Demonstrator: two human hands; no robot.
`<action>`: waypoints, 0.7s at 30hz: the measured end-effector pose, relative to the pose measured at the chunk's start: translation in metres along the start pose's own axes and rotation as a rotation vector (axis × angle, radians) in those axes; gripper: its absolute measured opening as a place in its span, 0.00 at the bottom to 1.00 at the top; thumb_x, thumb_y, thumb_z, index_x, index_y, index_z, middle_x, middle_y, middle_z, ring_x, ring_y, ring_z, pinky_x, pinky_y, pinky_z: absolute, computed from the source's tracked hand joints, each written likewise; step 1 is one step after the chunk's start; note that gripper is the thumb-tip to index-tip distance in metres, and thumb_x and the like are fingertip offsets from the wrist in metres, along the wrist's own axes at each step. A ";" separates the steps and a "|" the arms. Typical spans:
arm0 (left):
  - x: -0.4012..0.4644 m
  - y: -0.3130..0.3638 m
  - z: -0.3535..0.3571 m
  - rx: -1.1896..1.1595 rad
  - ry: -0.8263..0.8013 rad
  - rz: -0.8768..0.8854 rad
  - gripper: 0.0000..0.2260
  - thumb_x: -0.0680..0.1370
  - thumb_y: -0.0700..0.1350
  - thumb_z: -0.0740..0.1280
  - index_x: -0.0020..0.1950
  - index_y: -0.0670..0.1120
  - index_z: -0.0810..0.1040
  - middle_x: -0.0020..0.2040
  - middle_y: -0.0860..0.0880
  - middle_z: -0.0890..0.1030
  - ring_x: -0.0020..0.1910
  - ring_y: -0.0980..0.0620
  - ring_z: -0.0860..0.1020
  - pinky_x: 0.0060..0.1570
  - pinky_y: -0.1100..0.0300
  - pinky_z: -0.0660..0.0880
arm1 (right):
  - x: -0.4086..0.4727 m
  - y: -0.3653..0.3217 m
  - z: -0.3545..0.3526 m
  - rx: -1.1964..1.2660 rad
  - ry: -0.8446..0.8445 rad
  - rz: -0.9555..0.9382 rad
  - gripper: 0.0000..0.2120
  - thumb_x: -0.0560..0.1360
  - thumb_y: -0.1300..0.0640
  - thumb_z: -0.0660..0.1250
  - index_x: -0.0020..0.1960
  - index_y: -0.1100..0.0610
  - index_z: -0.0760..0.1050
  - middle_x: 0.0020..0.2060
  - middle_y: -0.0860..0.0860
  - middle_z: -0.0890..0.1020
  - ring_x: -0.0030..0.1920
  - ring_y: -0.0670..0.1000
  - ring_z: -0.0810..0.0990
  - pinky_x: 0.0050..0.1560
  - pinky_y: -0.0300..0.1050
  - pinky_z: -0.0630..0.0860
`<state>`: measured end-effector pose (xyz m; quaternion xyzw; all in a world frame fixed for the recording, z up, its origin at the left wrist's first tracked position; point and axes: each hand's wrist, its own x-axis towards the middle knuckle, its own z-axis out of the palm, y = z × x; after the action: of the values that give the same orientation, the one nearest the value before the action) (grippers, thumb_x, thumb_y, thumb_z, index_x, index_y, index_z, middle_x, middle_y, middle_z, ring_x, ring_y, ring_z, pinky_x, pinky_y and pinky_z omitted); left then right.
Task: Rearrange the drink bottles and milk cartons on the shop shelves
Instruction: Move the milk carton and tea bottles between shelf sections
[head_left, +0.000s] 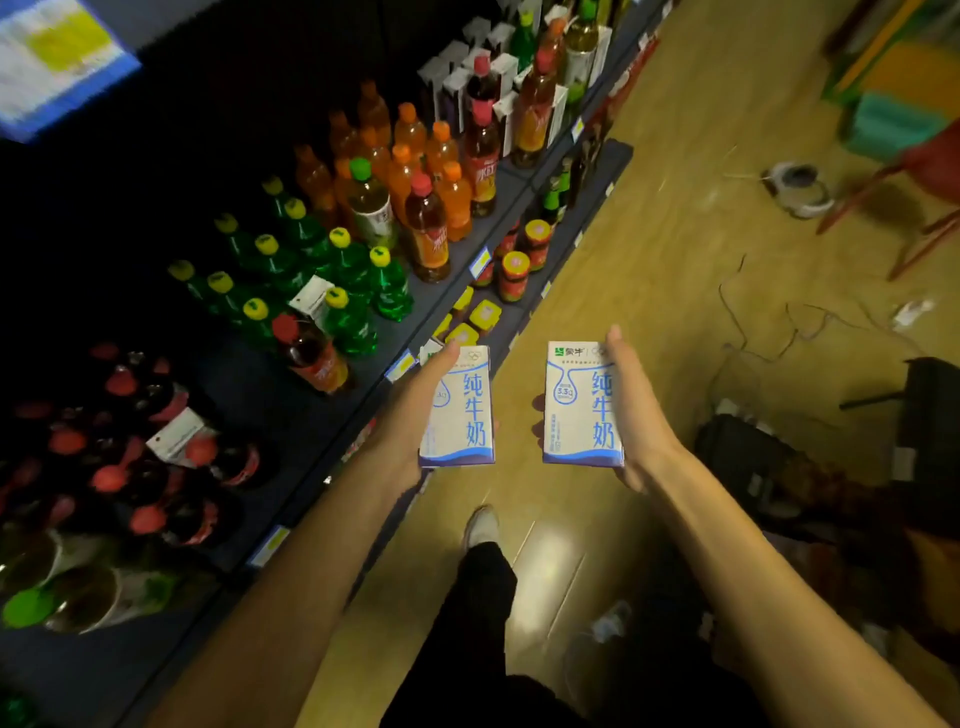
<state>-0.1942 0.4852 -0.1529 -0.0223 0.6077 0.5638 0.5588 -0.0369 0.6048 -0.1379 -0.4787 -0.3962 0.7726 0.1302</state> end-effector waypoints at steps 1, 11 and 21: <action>0.013 0.008 0.007 0.001 0.005 -0.013 0.30 0.68 0.63 0.70 0.61 0.43 0.80 0.51 0.39 0.84 0.39 0.39 0.84 0.34 0.52 0.79 | 0.014 -0.011 -0.003 0.009 0.004 0.005 0.31 0.77 0.32 0.55 0.43 0.58 0.80 0.39 0.62 0.83 0.40 0.62 0.82 0.50 0.59 0.78; 0.118 0.084 0.091 0.064 0.039 -0.024 0.36 0.61 0.71 0.73 0.59 0.47 0.82 0.54 0.41 0.84 0.47 0.37 0.84 0.44 0.39 0.81 | 0.122 -0.113 -0.059 0.053 -0.027 0.063 0.32 0.73 0.30 0.54 0.46 0.59 0.78 0.39 0.63 0.82 0.34 0.61 0.82 0.34 0.49 0.80; 0.225 0.138 0.215 -0.005 0.239 0.034 0.26 0.71 0.67 0.69 0.56 0.46 0.83 0.49 0.42 0.86 0.48 0.39 0.84 0.57 0.40 0.78 | 0.241 -0.242 -0.145 0.009 -0.088 0.111 0.33 0.64 0.29 0.60 0.47 0.58 0.79 0.41 0.62 0.82 0.38 0.61 0.81 0.34 0.49 0.81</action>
<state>-0.2290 0.8239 -0.1644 -0.0804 0.6690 0.5680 0.4726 -0.0802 0.9735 -0.1457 -0.4650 -0.3712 0.8005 0.0718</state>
